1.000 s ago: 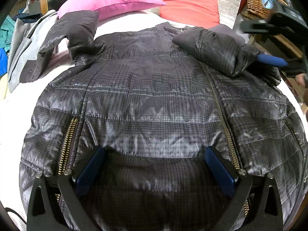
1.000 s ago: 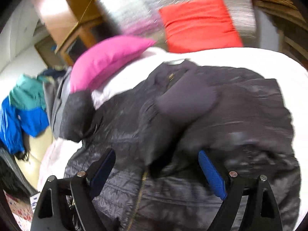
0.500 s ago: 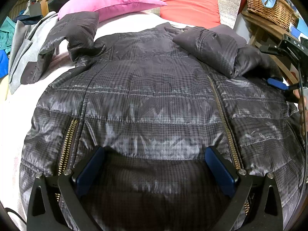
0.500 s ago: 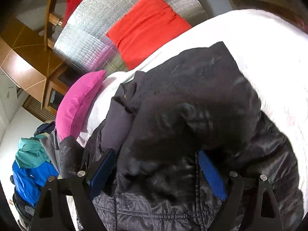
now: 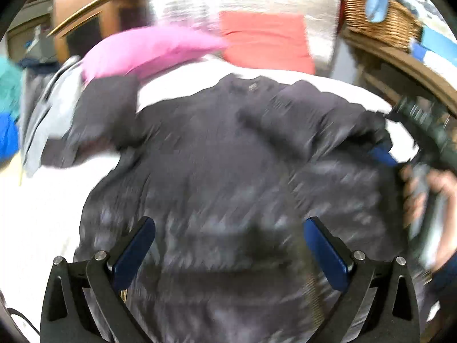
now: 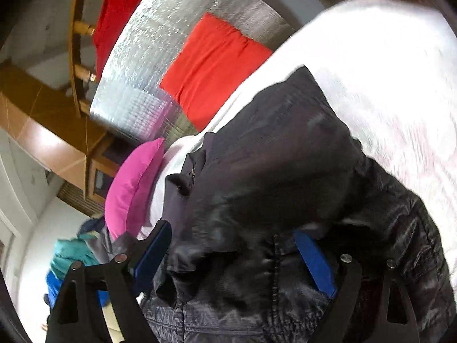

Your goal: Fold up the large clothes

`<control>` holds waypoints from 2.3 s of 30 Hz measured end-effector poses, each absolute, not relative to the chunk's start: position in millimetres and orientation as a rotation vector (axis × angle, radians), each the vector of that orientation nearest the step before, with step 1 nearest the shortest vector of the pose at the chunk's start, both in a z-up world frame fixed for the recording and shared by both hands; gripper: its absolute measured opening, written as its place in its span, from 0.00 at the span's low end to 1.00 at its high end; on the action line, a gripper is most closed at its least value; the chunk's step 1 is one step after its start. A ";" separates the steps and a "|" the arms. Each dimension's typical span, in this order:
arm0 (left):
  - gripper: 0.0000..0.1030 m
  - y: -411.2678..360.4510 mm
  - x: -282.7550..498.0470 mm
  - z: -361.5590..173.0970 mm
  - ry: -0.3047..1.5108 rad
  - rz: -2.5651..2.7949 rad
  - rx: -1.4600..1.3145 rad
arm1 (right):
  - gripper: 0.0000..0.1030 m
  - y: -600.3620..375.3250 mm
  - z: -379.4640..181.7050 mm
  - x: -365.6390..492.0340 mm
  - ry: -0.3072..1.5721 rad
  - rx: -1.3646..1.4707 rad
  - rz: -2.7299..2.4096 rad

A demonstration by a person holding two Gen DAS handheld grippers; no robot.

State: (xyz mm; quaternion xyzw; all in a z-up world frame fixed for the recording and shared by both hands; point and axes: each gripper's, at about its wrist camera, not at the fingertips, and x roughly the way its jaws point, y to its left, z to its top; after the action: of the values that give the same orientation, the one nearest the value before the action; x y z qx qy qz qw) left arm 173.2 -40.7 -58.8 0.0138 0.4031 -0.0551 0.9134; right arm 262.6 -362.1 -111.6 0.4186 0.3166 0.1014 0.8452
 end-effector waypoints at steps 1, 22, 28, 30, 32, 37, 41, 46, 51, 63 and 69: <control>1.00 -46.2 182.3 -49.9 0.819 -0.122 0.021 | 0.88 -363.4 -113.5 261.0 0.655 0.889 0.222; 0.25 -136.0 321.0 -82.2 1.013 -0.092 0.348 | 0.88 -383.9 -43.5 208.3 0.492 0.761 0.292; 0.15 -61.8 304.9 -56.3 0.848 -0.038 0.043 | 0.88 -368.1 -39.8 259.8 0.615 0.648 0.288; 0.15 -27.4 304.0 -70.0 0.872 -0.041 -0.119 | 0.88 -365.4 -65.9 279.9 0.728 0.647 0.239; 0.16 -2.9 302.5 -88.5 0.904 -0.040 -0.206 | 0.88 -364.4 -93.1 287.5 0.798 0.673 0.246; 0.25 28.5 304.2 -111.6 0.943 -0.114 -0.395 | 0.87 -361.7 -85.4 282.7 0.785 0.661 0.243; 0.77 55.1 292.5 -105.0 0.877 -0.084 -0.538 | 0.88 -363.2 -63.8 274.8 0.739 0.625 0.249; 0.80 77.7 293.5 -105.3 0.861 -0.059 -0.625 | 0.88 -376.2 -57.1 268.9 0.719 0.592 0.197; 0.42 79.7 309.2 -118.4 0.919 -0.040 -0.589 | 0.88 -395.6 -62.3 274.0 0.712 0.630 0.128; 0.01 64.0 303.9 -124.4 0.893 -0.005 -0.347 | 0.34 -400.7 -95.6 318.3 0.904 0.463 -0.016; 0.45 72.6 284.6 -101.5 0.820 0.007 -0.372 | 0.76 -382.9 -48.8 280.6 0.718 0.414 -0.029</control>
State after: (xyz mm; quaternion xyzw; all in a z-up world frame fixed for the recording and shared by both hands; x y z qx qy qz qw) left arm 284.6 72.6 -101.5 -0.1798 0.3961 0.0036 0.9004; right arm 280.6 -382.9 -48.8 0.2012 0.3489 -0.0139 0.9152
